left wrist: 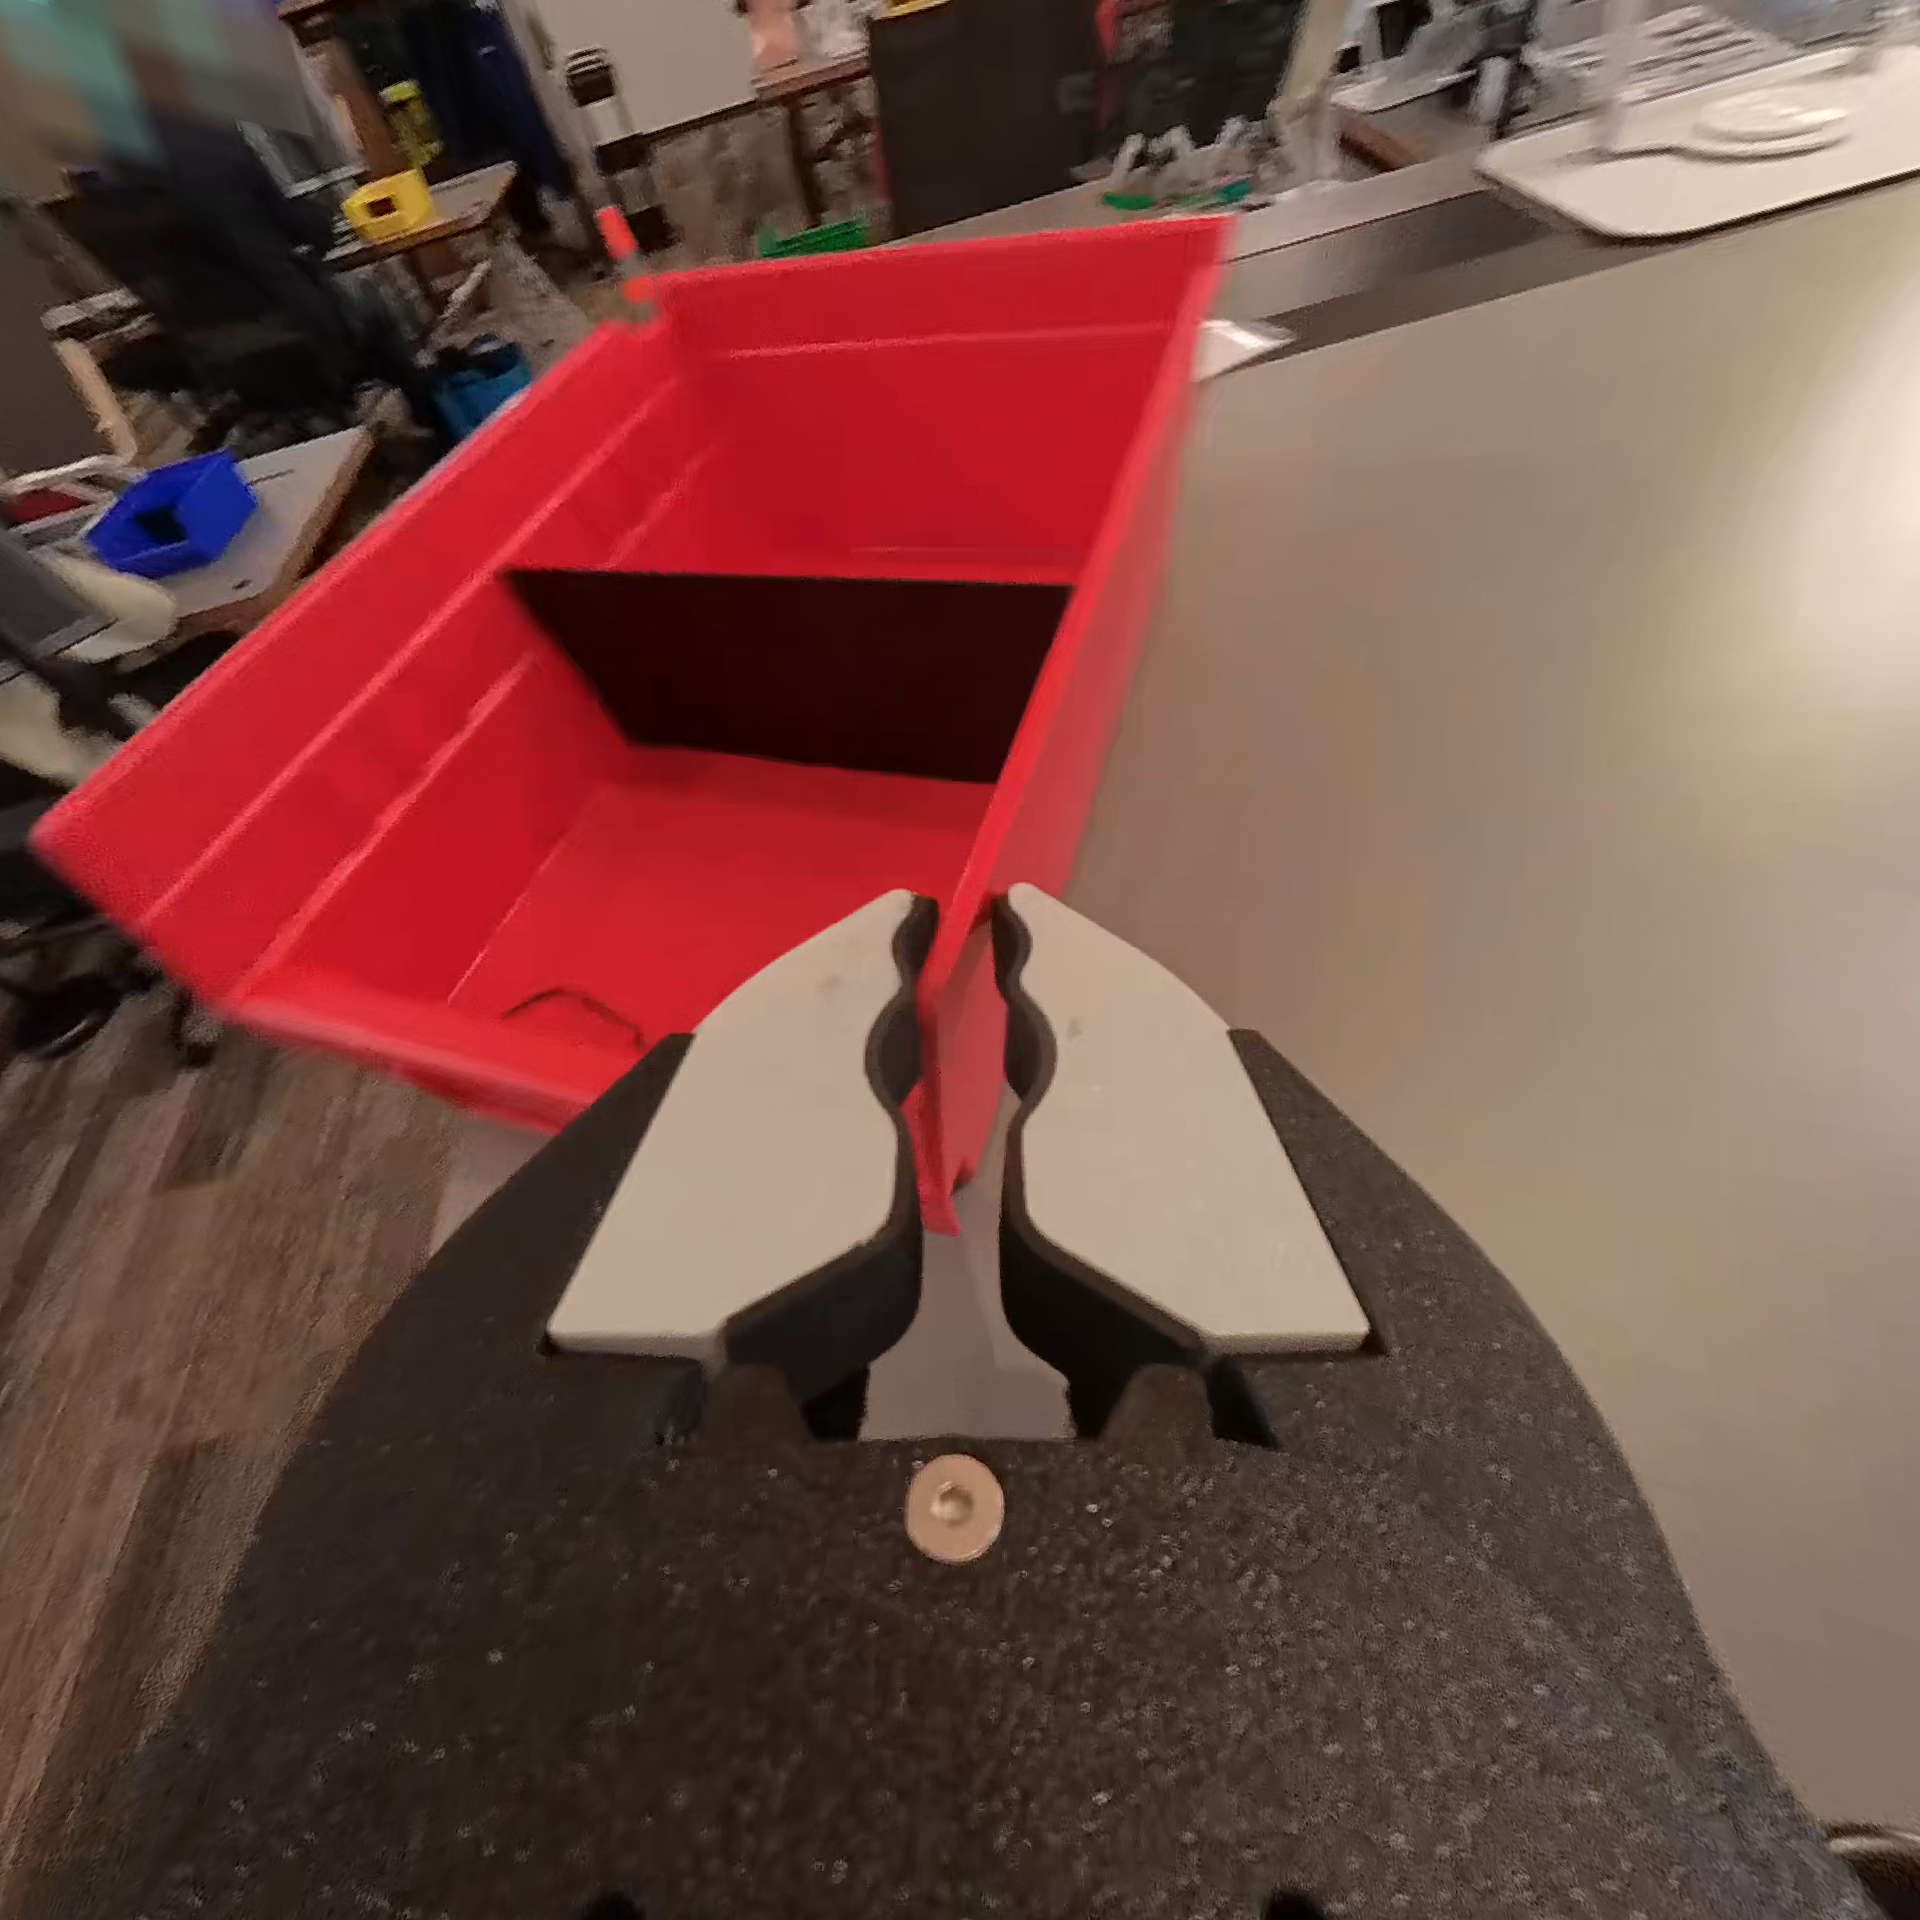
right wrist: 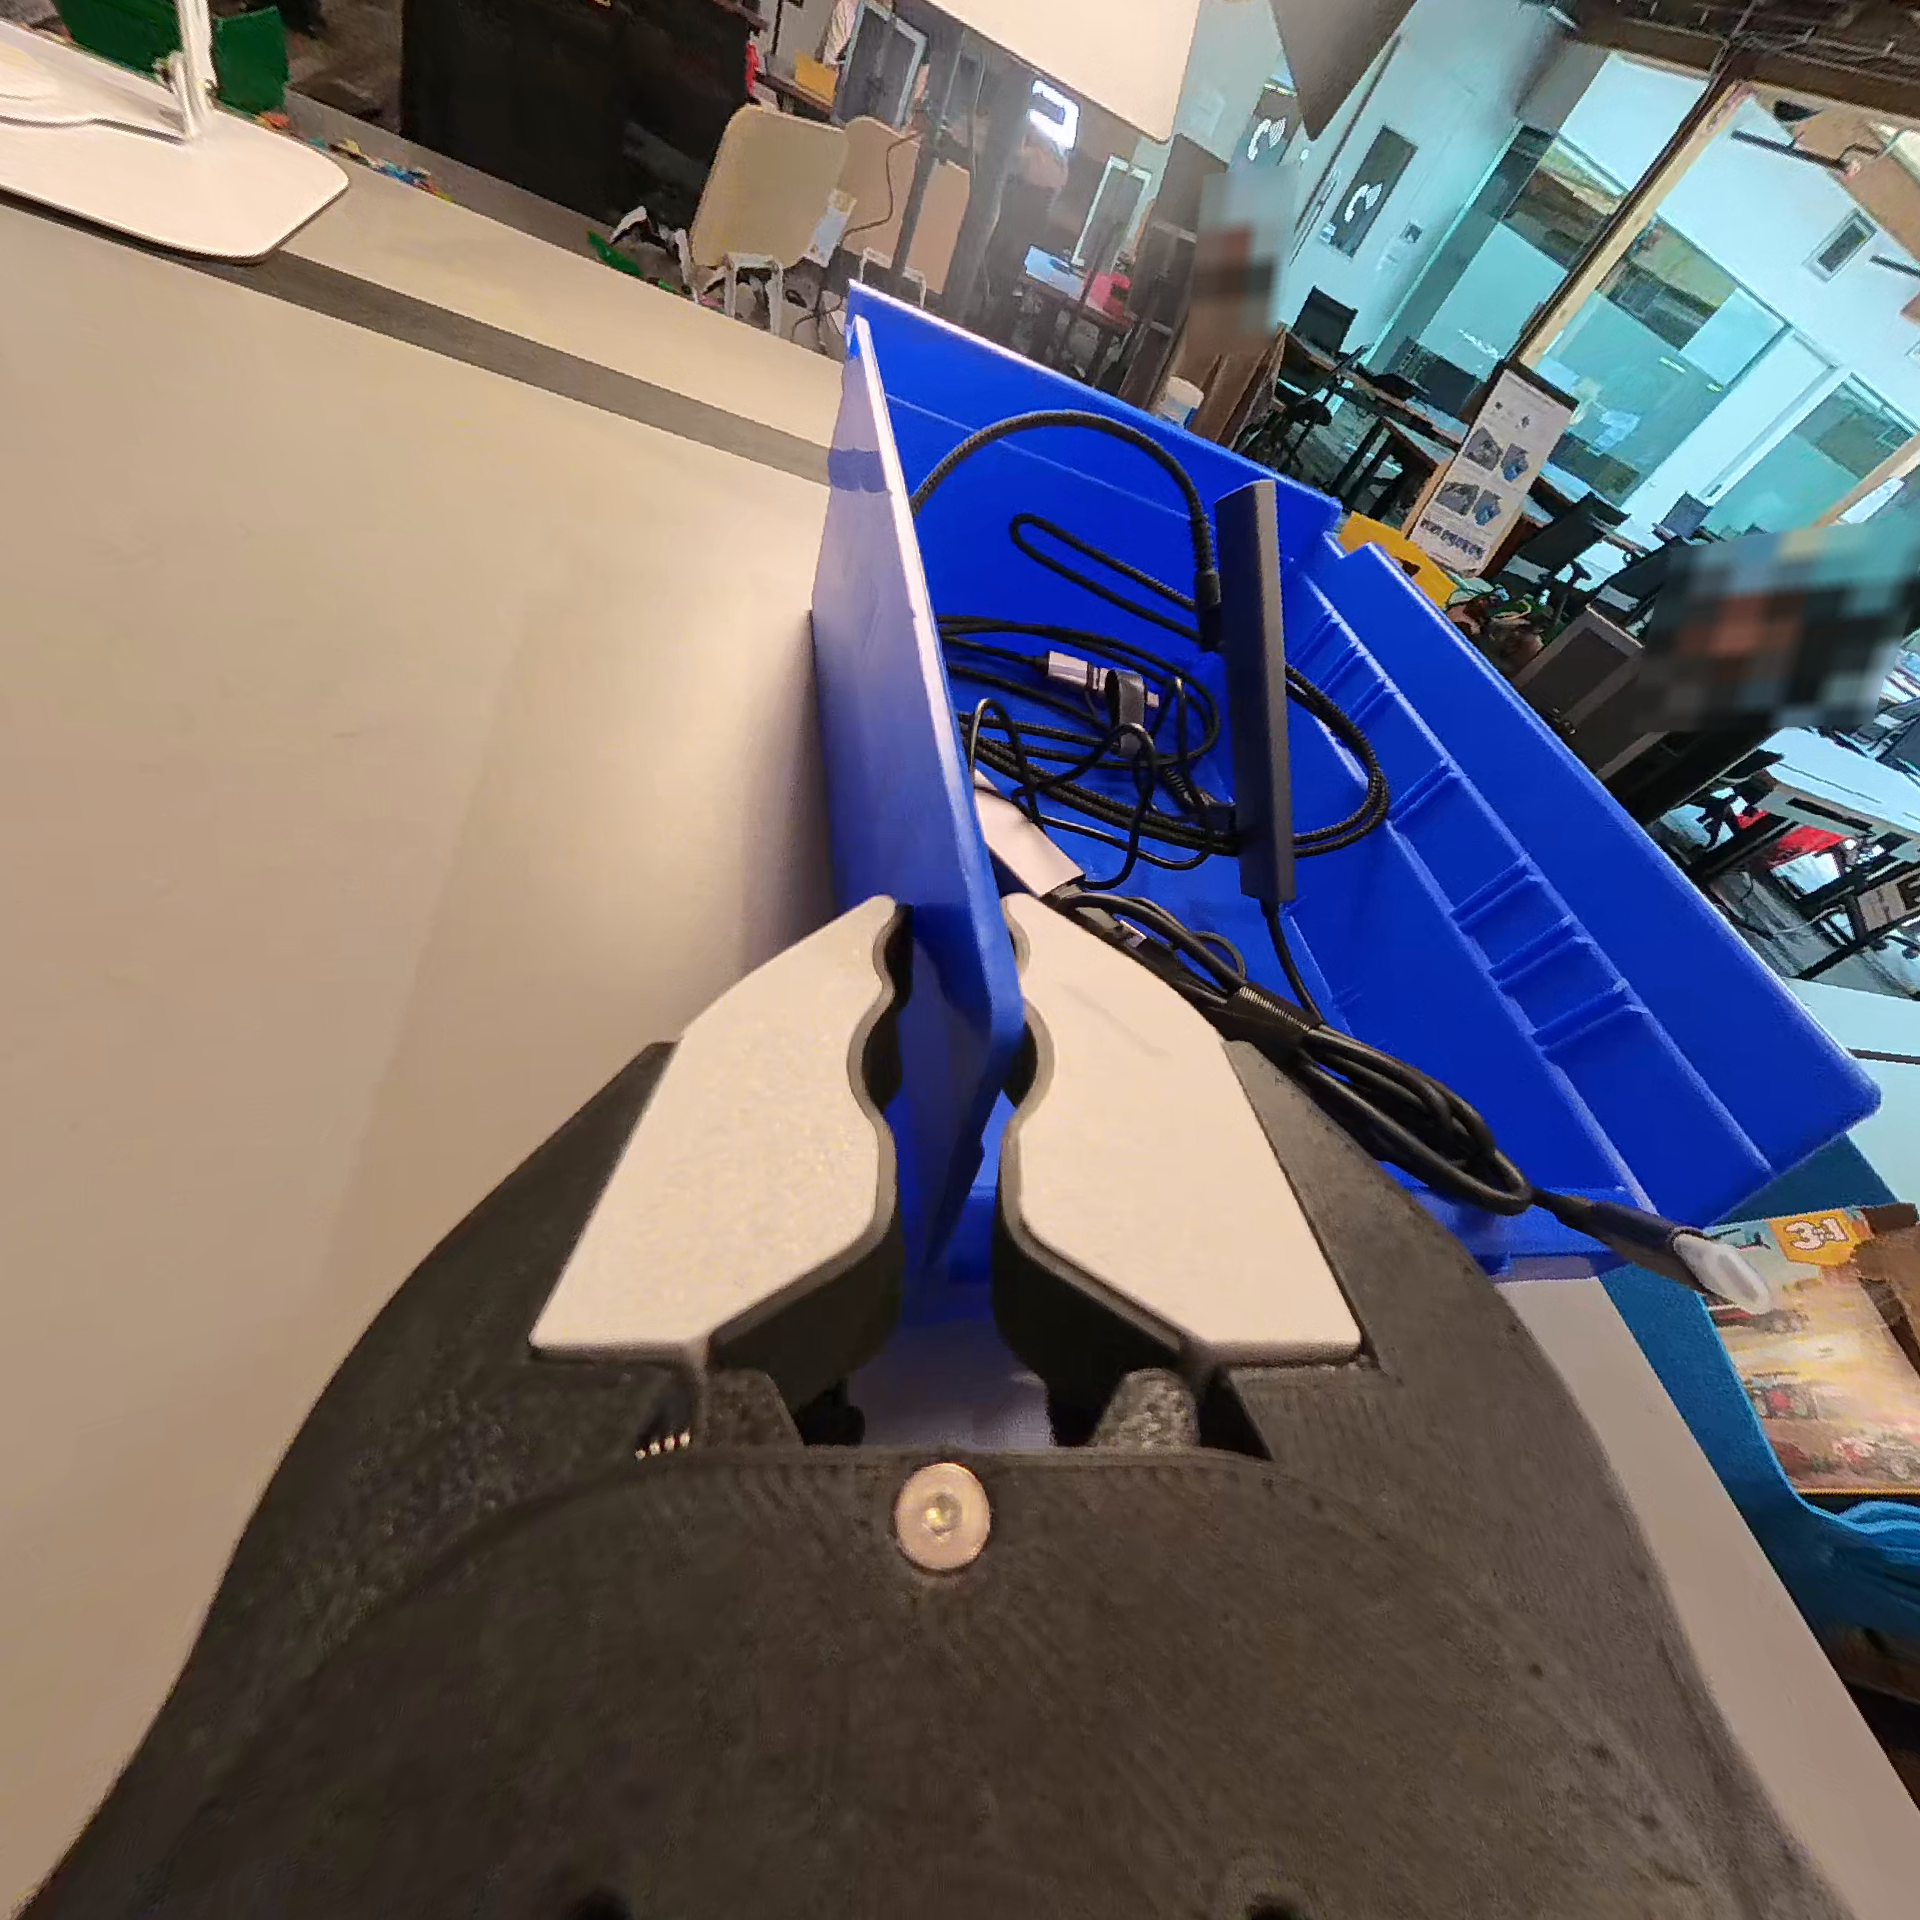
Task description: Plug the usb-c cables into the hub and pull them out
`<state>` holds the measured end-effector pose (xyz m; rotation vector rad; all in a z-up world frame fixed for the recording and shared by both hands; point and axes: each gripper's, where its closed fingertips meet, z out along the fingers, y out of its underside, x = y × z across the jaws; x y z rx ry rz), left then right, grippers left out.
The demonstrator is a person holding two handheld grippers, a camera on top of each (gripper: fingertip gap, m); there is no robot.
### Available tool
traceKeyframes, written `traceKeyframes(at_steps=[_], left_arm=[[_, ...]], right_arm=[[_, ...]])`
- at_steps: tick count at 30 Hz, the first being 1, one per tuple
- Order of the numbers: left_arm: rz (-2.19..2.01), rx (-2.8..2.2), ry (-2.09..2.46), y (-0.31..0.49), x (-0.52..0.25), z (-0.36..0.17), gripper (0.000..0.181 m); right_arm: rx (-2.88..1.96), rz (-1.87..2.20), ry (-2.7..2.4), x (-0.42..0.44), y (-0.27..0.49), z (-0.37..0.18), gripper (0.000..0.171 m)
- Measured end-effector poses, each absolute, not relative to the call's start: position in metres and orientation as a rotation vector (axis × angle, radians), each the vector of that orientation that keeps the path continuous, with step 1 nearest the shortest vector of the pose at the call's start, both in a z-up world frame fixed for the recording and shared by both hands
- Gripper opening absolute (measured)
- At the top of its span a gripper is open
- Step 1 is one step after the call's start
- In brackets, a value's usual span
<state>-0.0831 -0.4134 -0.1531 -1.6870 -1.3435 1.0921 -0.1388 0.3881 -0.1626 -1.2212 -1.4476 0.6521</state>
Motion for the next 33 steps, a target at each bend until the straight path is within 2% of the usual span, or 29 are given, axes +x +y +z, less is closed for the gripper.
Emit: traceKeyframes(at_steps=[3, 10, 18, 26, 33], left_arm=[[1.069, -1.717, -1.212, -0.373, -0.088, -0.153, 0.004], [1.035, -1.741, -1.065, -0.301, -0.093, -0.154, 0.014], [0.852, -1.757, -0.849, -0.233, -0.073, -0.153, 0.009], [0.436, -1.754, -0.457, -0.15, -0.016, -0.152, 0.005], [-0.053, -1.771, -0.196, -0.11, 0.053, -0.15, 0.004]], right_arm=[[-1.214, 0.676, -1.476, -0.137, 0.385, -0.163, 0.011], [-1.141, 0.753, -1.575, -0.134, 0.353, -0.162, 0.005], [-1.018, 0.861, -1.681, -0.145, 0.309, -0.162, 0.004], [-0.822, 1.018, -1.814, -0.165, 0.267, -0.162, 0.004], [-0.577, 1.239, -1.96, -0.167, 0.233, -0.16, 0.004]])
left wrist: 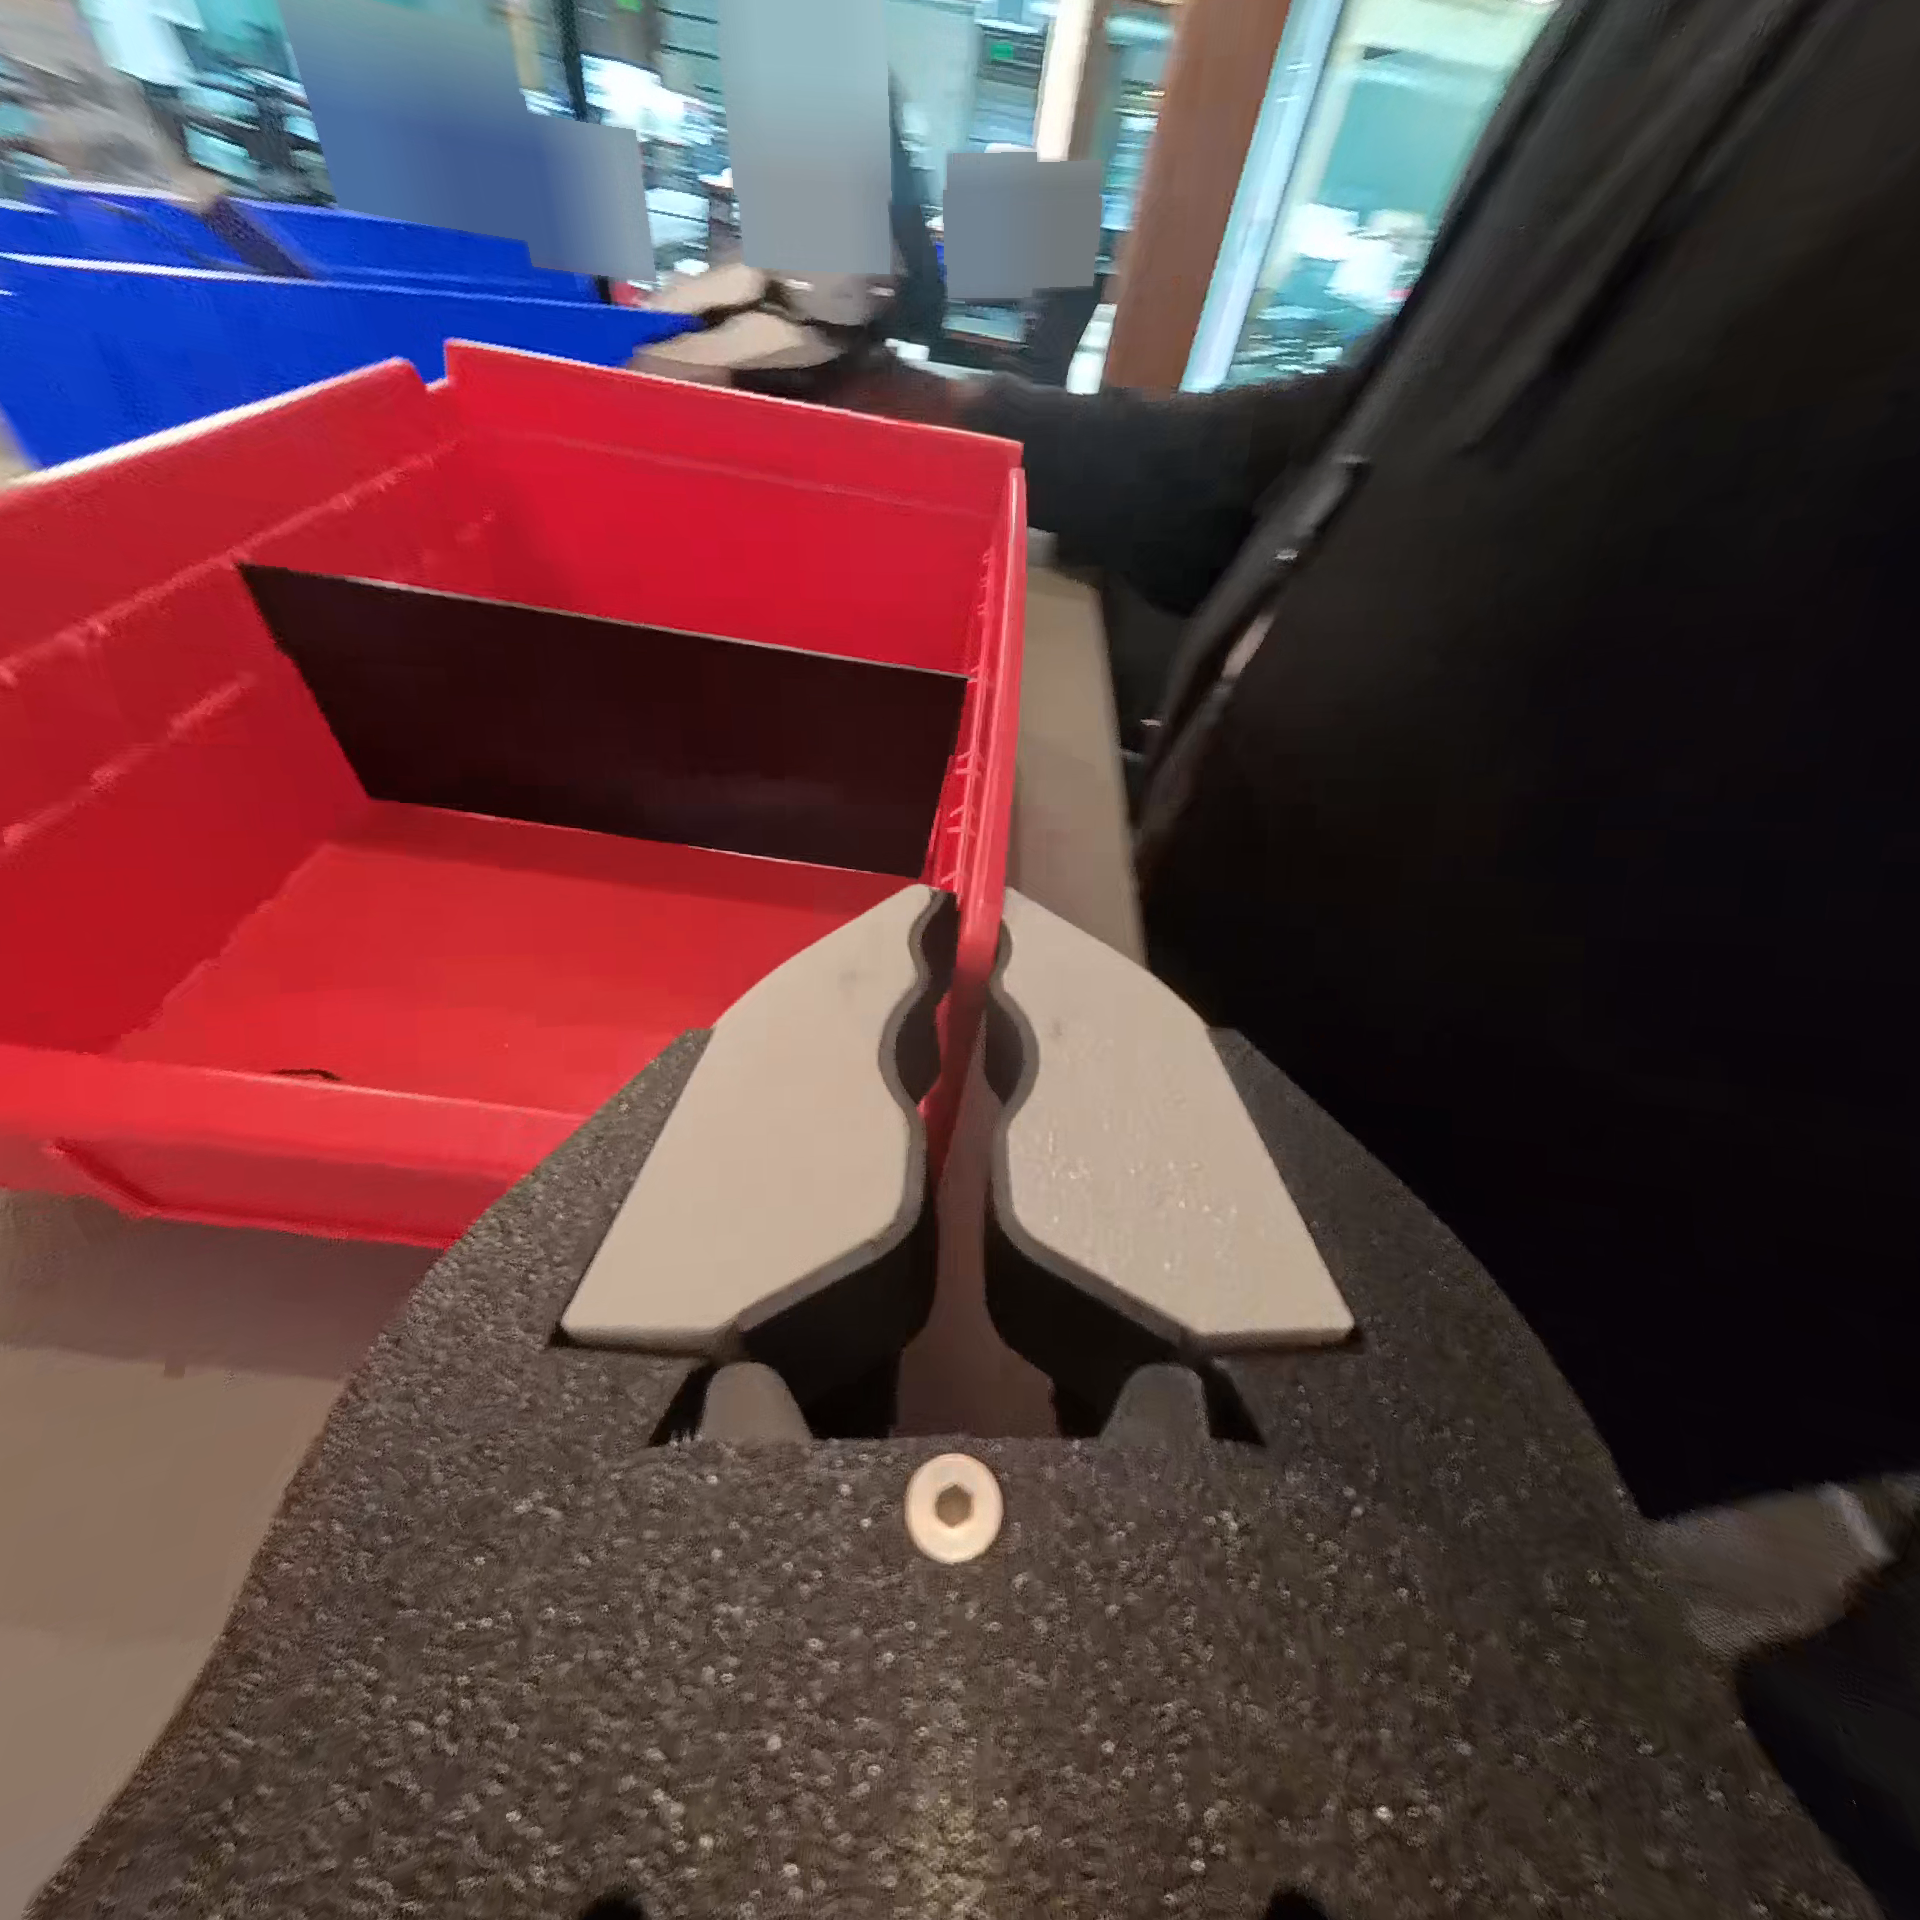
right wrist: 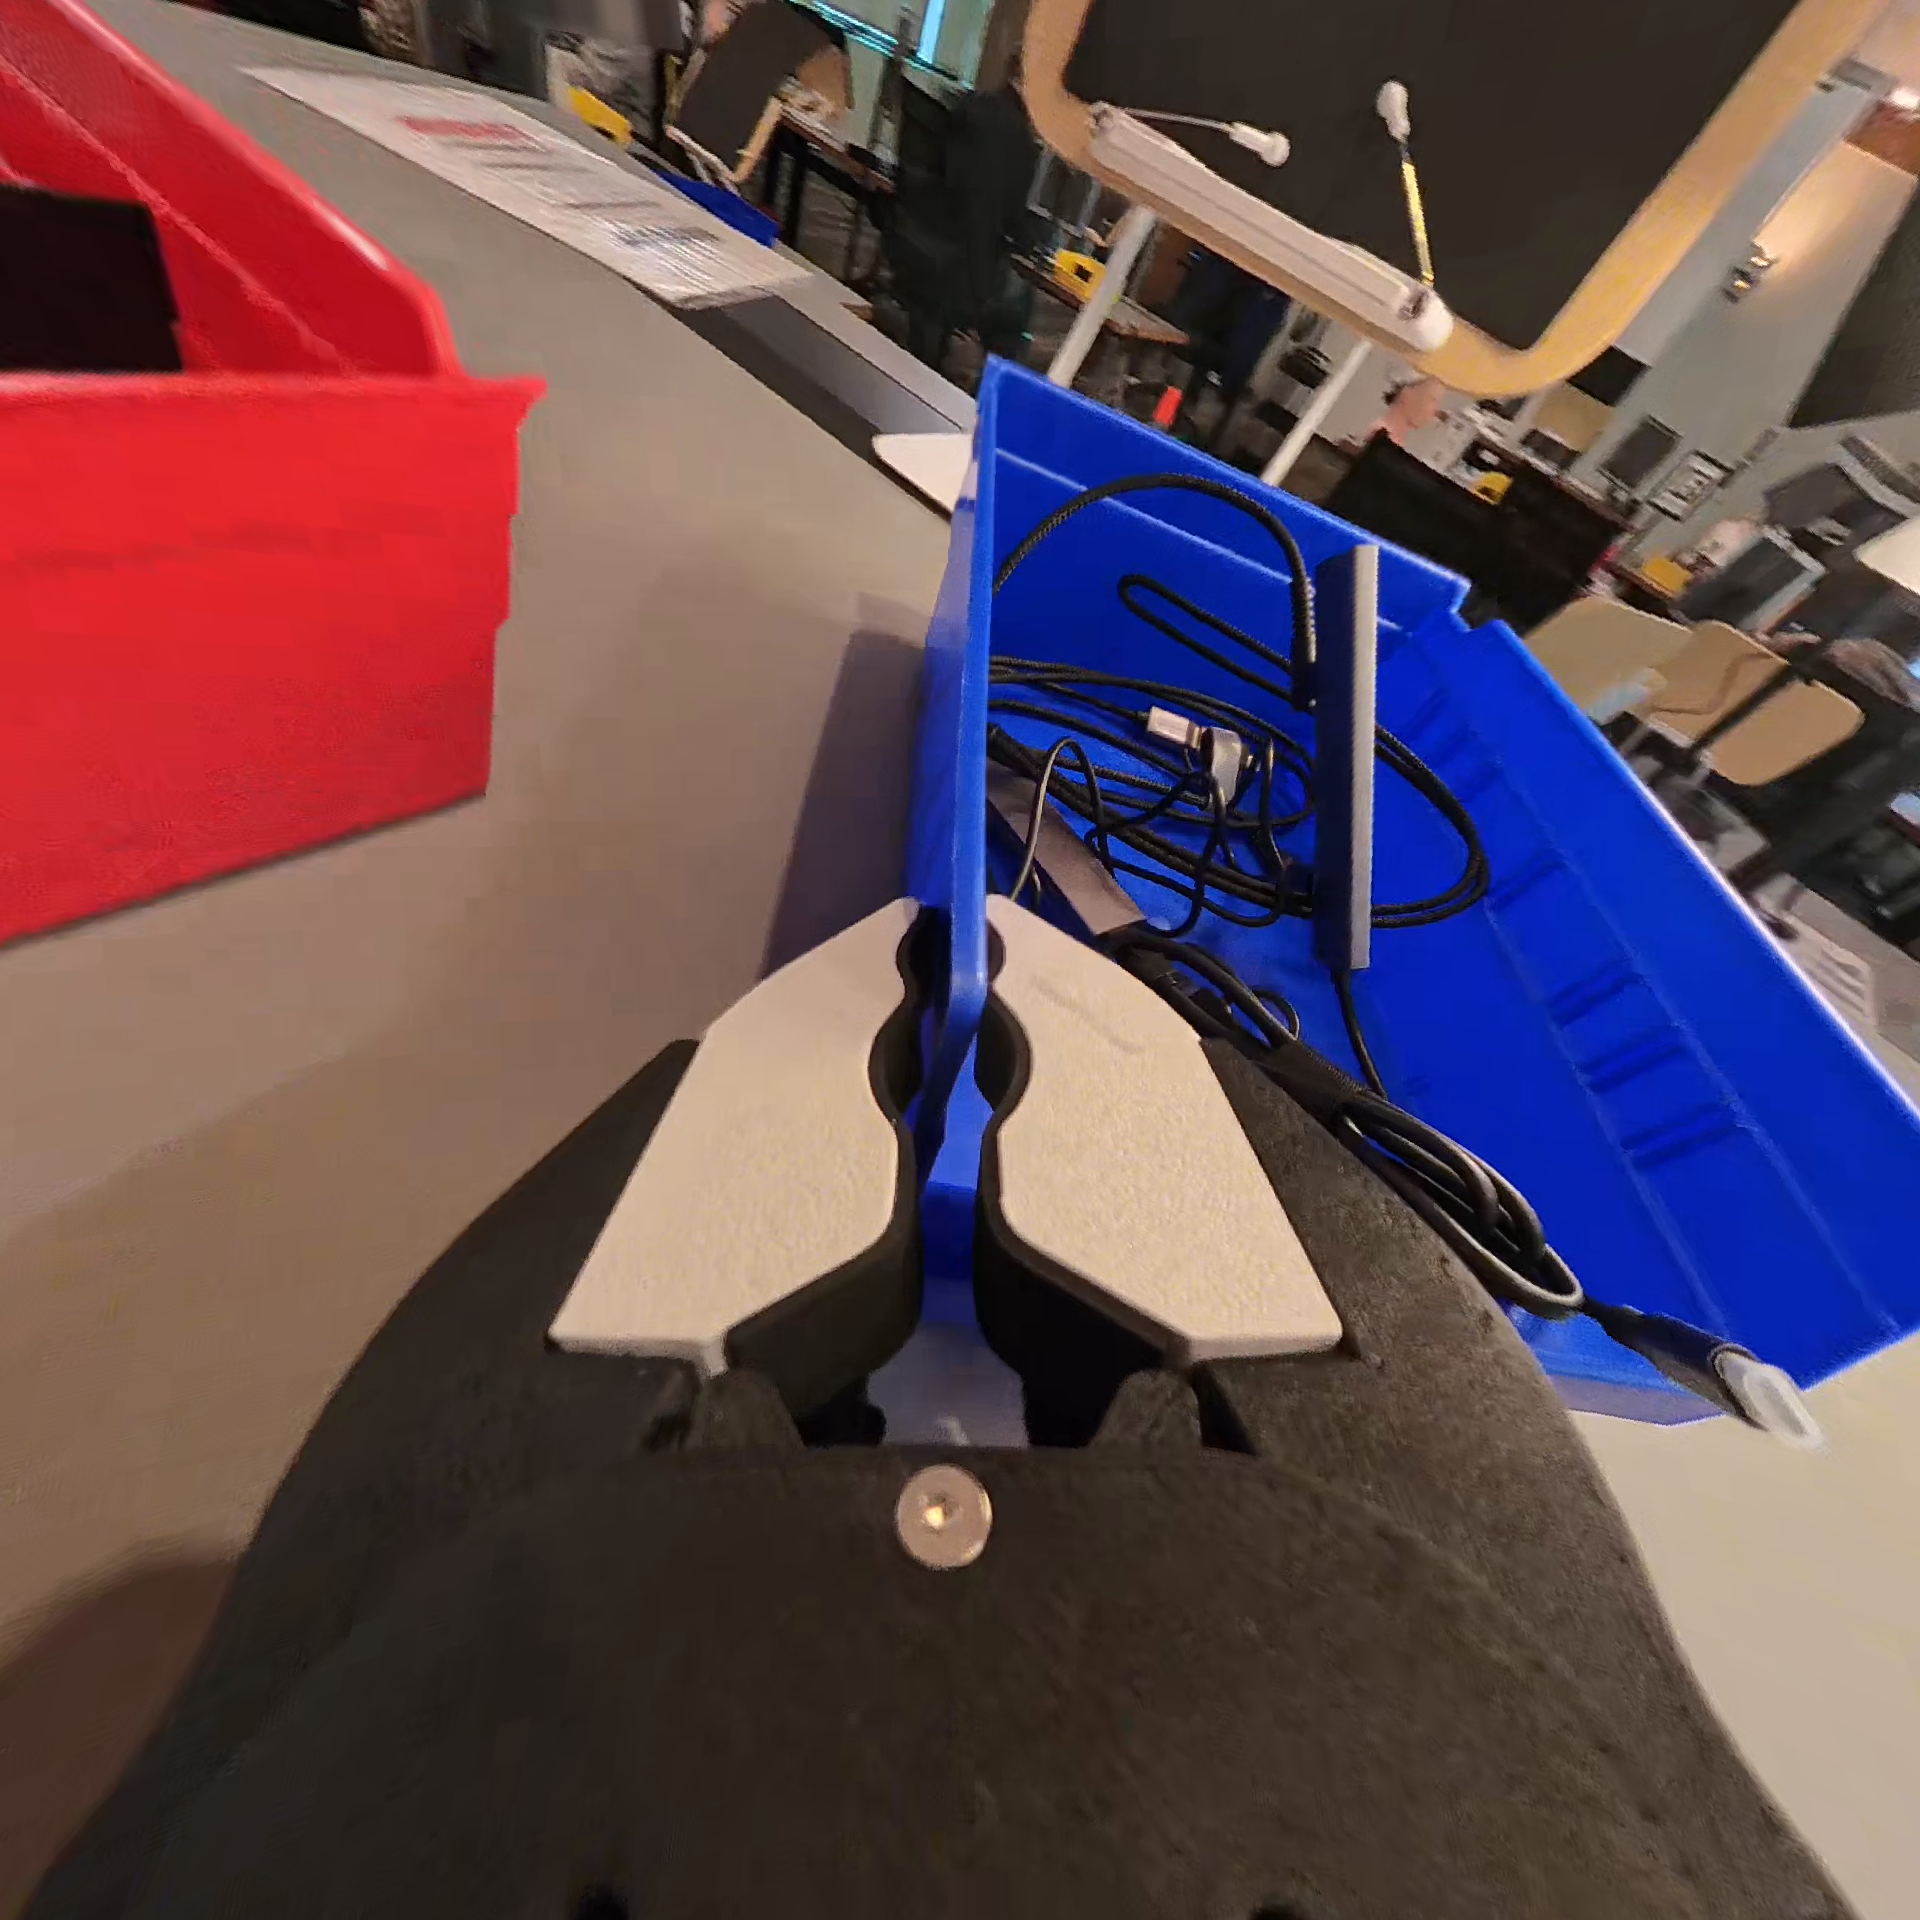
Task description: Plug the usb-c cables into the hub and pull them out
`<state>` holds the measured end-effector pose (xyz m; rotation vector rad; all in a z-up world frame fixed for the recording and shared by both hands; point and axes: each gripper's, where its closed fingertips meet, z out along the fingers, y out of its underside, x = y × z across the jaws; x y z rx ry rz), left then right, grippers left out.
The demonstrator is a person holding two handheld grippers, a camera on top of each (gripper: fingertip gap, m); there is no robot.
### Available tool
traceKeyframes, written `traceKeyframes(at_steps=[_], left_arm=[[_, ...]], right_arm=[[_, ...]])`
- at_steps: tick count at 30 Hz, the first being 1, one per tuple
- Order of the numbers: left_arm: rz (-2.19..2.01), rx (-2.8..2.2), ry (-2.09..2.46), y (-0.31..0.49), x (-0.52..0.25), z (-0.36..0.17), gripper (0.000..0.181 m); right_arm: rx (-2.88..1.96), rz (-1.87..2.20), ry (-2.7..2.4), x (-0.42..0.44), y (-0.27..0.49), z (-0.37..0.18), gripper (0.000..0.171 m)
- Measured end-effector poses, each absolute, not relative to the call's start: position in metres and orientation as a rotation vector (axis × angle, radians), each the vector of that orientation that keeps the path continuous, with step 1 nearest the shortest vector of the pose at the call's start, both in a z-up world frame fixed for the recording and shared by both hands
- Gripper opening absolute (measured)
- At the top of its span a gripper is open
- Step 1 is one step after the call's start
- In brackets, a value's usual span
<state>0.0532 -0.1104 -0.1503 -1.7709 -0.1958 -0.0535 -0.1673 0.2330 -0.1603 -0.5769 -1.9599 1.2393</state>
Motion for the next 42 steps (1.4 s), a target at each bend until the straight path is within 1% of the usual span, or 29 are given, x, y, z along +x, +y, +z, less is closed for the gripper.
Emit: traceKeyframes(at_steps=[7, 12, 16, 21, 22, 24, 28, 30, 32, 35, 37, 40, 41, 42], left_arm=[[-0.316, -1.79, -0.046, -0.07, 0.081, -0.152, 0.005], [-0.369, -1.794, 0.007, -0.04, 0.081, -0.152, 0.005], [-0.372, -1.797, 0.014, -0.032, 0.081, -0.152, 0.006], [-0.319, -1.778, -0.044, -0.035, 0.08, -0.15, 0.009], [-0.314, -1.767, -0.061, -0.037, 0.081, -0.149, 0.01], [-0.333, -1.716, -0.058, -0.041, 0.088, -0.141, 0.024], [-0.265, -1.616, -0.025, -0.05, 0.093, -0.114, 0.029], [-0.158, -1.516, -0.096, -0.06, 0.07, -0.093, 0.03], [0.005, -1.444, -0.306, -0.076, 0.017, -0.081, 0.037], [0.216, -1.43, -0.763, -0.107, -0.086, -0.091, 0.046], [0.272, -1.424, -0.954, -0.115, -0.137, -0.099, 0.046], [0.274, -1.384, -1.015, -0.097, -0.193, -0.09, 0.046], [0.294, -1.386, -1.031, -0.089, -0.211, -0.089, 0.046], [0.32, -1.406, -1.057, -0.082, -0.229, -0.091, 0.046]], right_arm=[[-0.377, 1.496, -2.103, -0.162, 0.186, -0.157, 0.004], [-0.31, 1.574, -2.149, -0.164, 0.149, -0.156, 0.004], [-0.315, 1.604, -2.172, -0.168, 0.136, -0.156, 0.005], [-0.419, 1.8, -2.064, -0.173, 0.156, -0.132, 0.021], [-0.451, 1.831, -2.032, -0.174, 0.165, -0.125, 0.022], [-0.503, 1.909, -1.927, -0.174, 0.187, -0.107, 0.02], [-0.656, 2.009, -1.793, -0.162, 0.237, -0.077, 0.026], [-0.746, 1.983, -1.814, -0.145, 0.251, -0.074, 0.032], [-0.869, 1.898, -1.907, -0.125, 0.251, -0.082, 0.037], [-1.053, 1.645, -2.142, -0.094, 0.238, -0.117, 0.052], [-1.087, 1.513, -2.264, -0.073, 0.225, -0.132, 0.064], [-1.184, 1.447, -2.306, -0.057, 0.212, -0.135, 0.067], [-1.23, 1.416, -2.296, -0.056, 0.212, -0.135, 0.064], [-1.273, 1.368, -2.286, -0.057, 0.214, -0.138, 0.066]])
